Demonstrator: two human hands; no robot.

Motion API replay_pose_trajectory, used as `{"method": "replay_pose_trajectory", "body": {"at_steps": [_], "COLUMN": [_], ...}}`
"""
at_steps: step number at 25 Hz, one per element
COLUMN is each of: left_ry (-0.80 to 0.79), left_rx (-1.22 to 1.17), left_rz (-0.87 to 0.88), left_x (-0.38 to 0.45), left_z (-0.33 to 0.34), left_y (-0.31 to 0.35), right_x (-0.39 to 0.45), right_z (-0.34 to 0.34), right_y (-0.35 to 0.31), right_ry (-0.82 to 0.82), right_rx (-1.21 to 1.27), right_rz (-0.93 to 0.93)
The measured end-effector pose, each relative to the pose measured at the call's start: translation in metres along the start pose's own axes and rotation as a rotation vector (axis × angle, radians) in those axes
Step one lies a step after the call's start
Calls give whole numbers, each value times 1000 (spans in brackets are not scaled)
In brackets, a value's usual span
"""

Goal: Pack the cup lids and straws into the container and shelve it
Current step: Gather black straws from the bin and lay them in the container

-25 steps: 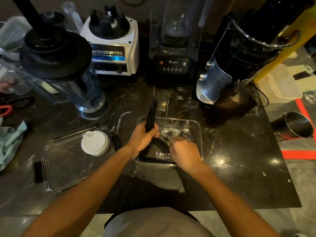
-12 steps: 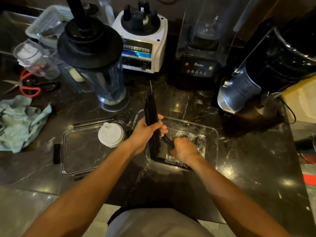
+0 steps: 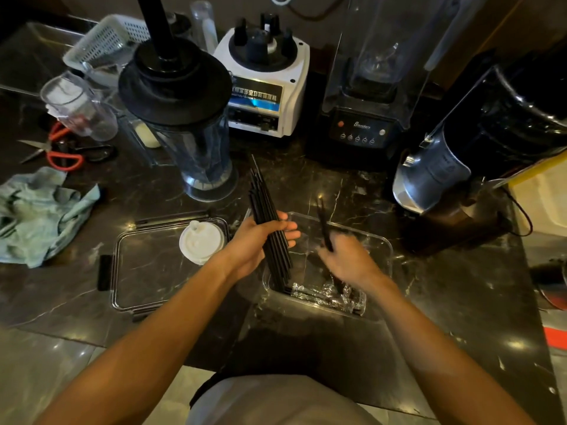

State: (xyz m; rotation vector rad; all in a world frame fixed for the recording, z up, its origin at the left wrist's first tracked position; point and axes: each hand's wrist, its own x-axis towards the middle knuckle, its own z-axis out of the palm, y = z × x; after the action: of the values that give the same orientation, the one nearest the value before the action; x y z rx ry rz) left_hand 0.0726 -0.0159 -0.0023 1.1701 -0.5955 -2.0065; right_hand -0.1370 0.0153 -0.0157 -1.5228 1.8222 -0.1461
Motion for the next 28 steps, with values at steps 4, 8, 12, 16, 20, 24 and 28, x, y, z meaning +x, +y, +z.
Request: {"method": "replay_pose_trajectory", "body": {"at_steps": [4, 8, 12, 16, 20, 24, 28], "left_ry": [-55, -120, -65, 7, 70, 86, 88], "left_rx": [0, 69, 118, 73, 17, -18, -33], "left_rz": [-57, -123, -54, 1, -6, -24, -57], "left_x": [2, 3, 1, -5, -12, -19, -23], "left_z": [9, 20, 25, 12, -4, -10, -11], "left_y": [0, -6, -5, 8, 9, 2, -6], "right_x": [-12, -23, -25, -23, -17, -11, -9], "right_z": [-48, -60, -46, -28, -5, 17, 22], "right_y": [-14, -26, -31, -12, 5, 7, 8], "right_ry": [93, -86, -50, -166, -464, -568, -410], "right_rx": [362, 680, 589, 518, 152, -218, -406], "right_rz": [-44, -3, 76, 73, 75, 12, -74]}}
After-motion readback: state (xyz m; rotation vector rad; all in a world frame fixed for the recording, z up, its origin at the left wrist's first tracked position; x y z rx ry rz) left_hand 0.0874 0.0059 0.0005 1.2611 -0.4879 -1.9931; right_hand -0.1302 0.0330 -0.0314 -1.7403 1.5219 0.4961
